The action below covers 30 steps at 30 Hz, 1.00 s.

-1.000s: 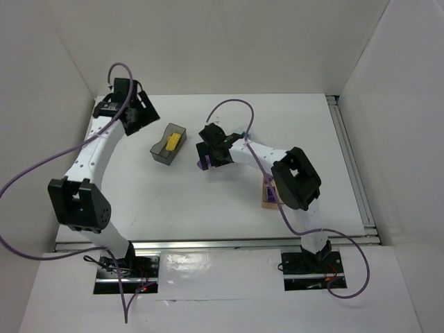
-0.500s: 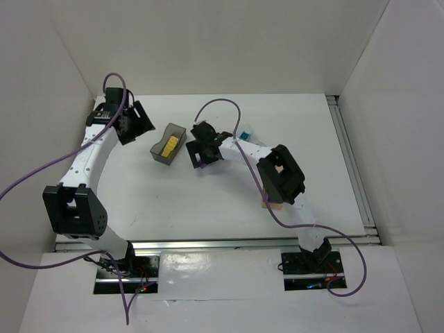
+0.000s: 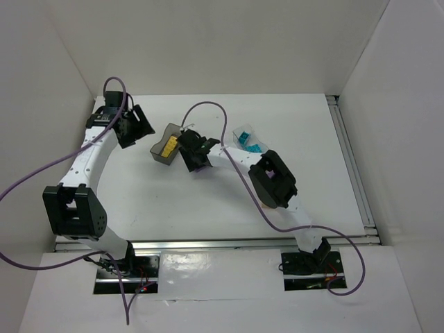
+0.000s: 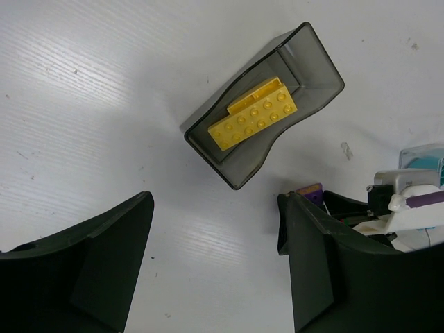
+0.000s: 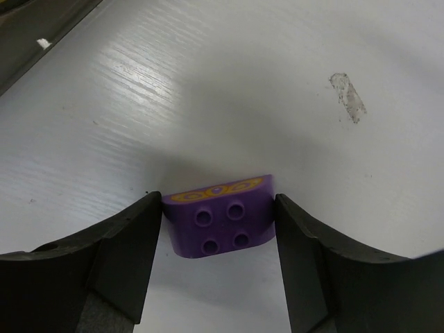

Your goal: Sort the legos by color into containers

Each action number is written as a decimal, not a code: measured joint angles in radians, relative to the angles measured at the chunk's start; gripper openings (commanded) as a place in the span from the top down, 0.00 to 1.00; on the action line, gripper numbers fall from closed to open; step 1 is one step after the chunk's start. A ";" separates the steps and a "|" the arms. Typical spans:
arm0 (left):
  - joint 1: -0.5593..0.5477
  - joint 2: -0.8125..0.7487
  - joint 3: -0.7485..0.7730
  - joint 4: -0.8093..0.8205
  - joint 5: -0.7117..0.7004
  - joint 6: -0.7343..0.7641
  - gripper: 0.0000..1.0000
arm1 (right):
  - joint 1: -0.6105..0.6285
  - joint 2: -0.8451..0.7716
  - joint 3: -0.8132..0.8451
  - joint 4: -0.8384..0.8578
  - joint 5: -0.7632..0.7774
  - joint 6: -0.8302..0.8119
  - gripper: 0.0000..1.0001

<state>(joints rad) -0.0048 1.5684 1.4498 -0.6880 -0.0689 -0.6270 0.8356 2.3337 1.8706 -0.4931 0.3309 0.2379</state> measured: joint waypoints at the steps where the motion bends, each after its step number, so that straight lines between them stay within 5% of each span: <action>1: 0.003 -0.003 0.000 0.000 0.001 0.000 0.18 | 0.005 -0.001 0.000 -0.002 0.010 0.004 0.54; 10: 0.009 -0.029 -0.006 0.001 0.014 0.000 0.18 | 0.002 -0.119 -0.096 -0.038 0.059 0.053 0.54; 23: 0.017 -0.047 -0.055 0.005 0.024 0.022 0.18 | -0.125 -0.829 -0.703 -0.047 0.254 0.238 0.53; 30: 0.013 -0.048 -0.074 0.010 0.032 0.022 0.18 | -0.291 -1.021 -0.901 -0.042 0.239 0.301 0.52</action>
<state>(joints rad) 0.0078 1.5200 1.3754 -0.6785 -0.0364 -0.6052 0.5449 1.3128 0.9695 -0.5346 0.5697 0.5388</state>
